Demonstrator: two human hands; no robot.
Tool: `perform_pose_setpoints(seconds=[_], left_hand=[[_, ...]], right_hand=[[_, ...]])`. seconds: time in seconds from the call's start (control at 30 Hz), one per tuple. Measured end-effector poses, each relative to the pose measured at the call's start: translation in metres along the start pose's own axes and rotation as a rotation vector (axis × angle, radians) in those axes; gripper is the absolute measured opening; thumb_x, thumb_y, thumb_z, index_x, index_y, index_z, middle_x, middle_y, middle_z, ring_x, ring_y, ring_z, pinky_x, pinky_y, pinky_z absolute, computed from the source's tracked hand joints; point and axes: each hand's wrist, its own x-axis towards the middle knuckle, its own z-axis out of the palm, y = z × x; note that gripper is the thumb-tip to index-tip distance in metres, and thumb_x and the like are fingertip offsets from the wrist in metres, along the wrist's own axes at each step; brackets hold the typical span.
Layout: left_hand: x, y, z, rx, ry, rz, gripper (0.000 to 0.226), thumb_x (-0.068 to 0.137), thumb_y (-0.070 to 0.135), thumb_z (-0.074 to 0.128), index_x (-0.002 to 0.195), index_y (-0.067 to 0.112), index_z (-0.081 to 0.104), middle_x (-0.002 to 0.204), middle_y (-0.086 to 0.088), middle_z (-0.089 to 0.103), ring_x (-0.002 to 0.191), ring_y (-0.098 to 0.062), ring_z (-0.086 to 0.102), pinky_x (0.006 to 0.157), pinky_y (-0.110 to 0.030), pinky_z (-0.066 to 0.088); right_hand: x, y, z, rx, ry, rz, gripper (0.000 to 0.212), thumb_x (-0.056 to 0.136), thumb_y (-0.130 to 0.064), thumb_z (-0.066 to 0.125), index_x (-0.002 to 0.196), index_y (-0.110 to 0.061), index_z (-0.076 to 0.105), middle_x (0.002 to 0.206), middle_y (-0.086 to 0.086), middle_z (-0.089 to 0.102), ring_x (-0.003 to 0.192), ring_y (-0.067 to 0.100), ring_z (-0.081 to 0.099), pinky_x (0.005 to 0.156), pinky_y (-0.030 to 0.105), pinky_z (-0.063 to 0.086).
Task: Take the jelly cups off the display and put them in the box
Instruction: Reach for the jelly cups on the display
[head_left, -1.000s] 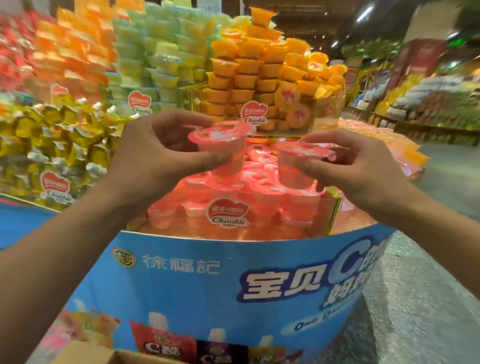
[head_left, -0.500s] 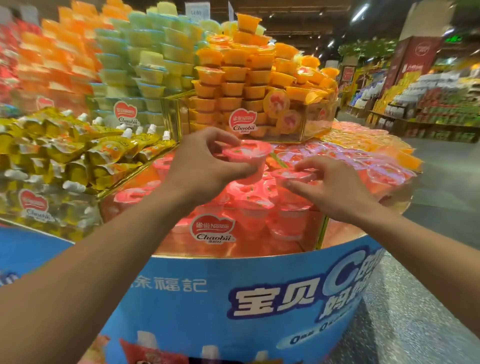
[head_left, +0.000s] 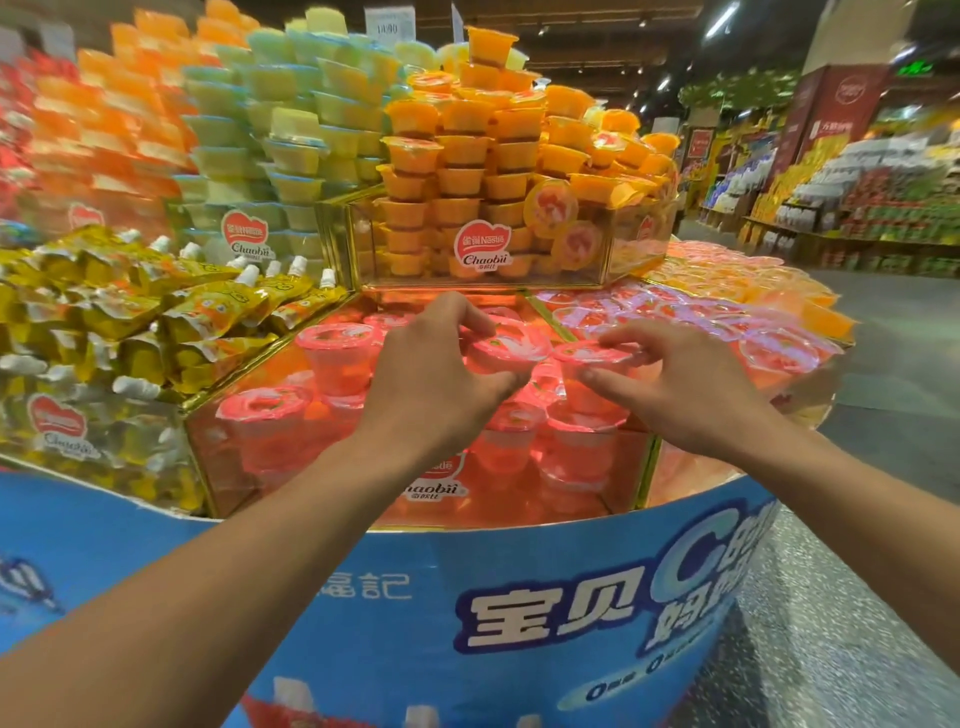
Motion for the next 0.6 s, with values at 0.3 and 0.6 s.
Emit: perform_pose_setpoints(seconds=[0.3,0.6], left_hand=[[-0.012,-0.013,0.022,0.046,0.089,0.11,0.047,0.072,0.049,0.084,0.102,0.018,0.064,0.096,0.007,0.07,0.09,-0.017,0.068,0.084,-0.044,0.055],[-0.016,-0.017,0.025,0.095,0.144,0.123,0.058,0.07,0.062,0.079,0.111,0.025,0.061,0.101,0.004,0.072,0.09,-0.018,0.07,0.073,-0.042,0.06]], right_hand=[[-0.002,-0.001,-0.001,-0.016,-0.015,-0.018,0.065,0.081,-0.067,0.057,0.131,-0.027,0.066,0.122,-0.006,0.07,0.098,0.007,0.057,0.08,0.026,0.035],[-0.006,0.001,0.003,0.024,-0.011,-0.016,0.058,0.086,-0.059,0.063,0.132,-0.024,0.065,0.115,-0.006,0.07,0.091,0.006,0.057,0.072,0.023,0.038]])
